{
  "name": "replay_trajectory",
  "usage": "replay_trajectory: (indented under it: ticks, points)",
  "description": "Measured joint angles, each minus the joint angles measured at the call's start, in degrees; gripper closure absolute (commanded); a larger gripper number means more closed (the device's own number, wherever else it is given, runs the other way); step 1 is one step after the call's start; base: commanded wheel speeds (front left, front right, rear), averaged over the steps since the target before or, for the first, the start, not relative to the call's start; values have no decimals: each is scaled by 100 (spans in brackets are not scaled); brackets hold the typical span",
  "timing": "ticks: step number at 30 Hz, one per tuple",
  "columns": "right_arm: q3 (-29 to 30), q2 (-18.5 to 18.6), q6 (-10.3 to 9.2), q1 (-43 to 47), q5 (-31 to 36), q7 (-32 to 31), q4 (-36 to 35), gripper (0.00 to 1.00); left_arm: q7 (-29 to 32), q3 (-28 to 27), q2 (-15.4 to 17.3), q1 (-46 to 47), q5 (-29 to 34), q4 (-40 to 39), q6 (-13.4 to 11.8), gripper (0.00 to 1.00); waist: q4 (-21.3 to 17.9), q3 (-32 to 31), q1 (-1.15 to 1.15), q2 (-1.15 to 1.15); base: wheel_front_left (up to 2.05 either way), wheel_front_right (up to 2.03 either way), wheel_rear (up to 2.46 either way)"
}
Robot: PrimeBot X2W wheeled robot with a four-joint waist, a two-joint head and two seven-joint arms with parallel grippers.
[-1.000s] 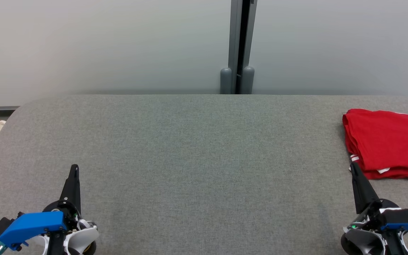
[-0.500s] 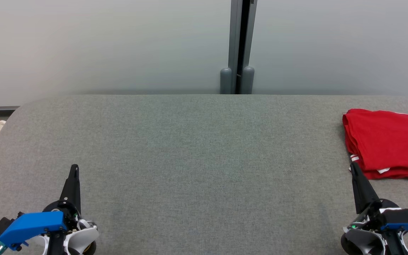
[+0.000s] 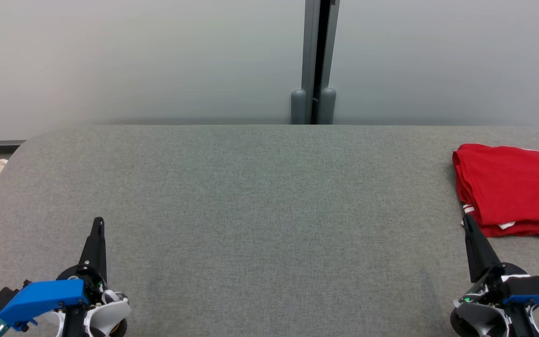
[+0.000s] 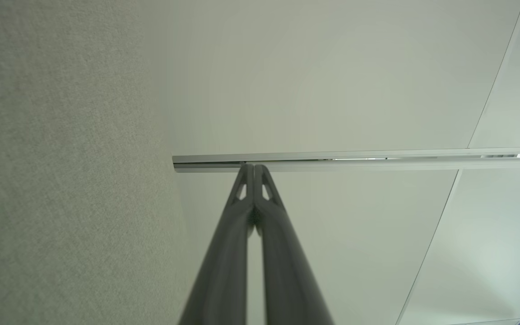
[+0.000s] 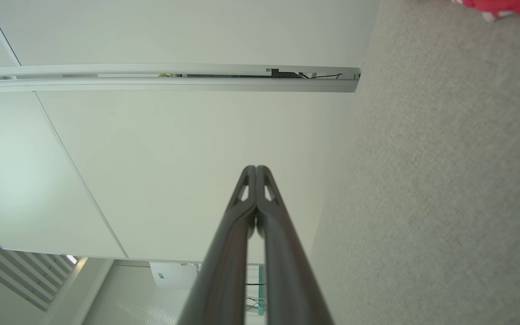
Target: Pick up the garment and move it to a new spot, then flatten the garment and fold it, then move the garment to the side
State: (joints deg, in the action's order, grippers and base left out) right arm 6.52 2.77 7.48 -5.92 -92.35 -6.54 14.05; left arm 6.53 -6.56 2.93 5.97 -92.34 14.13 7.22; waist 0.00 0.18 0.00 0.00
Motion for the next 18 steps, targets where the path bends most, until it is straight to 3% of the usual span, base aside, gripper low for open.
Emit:
replay_trajectory:
  ticks: [18]
  points:
    - [0, 0, 0, 0, 0, 0, 0, 100, 0, 0, 0, 0, 0, 0, 0, 100, 0, 0, 0, 0, 0, 0, 0]
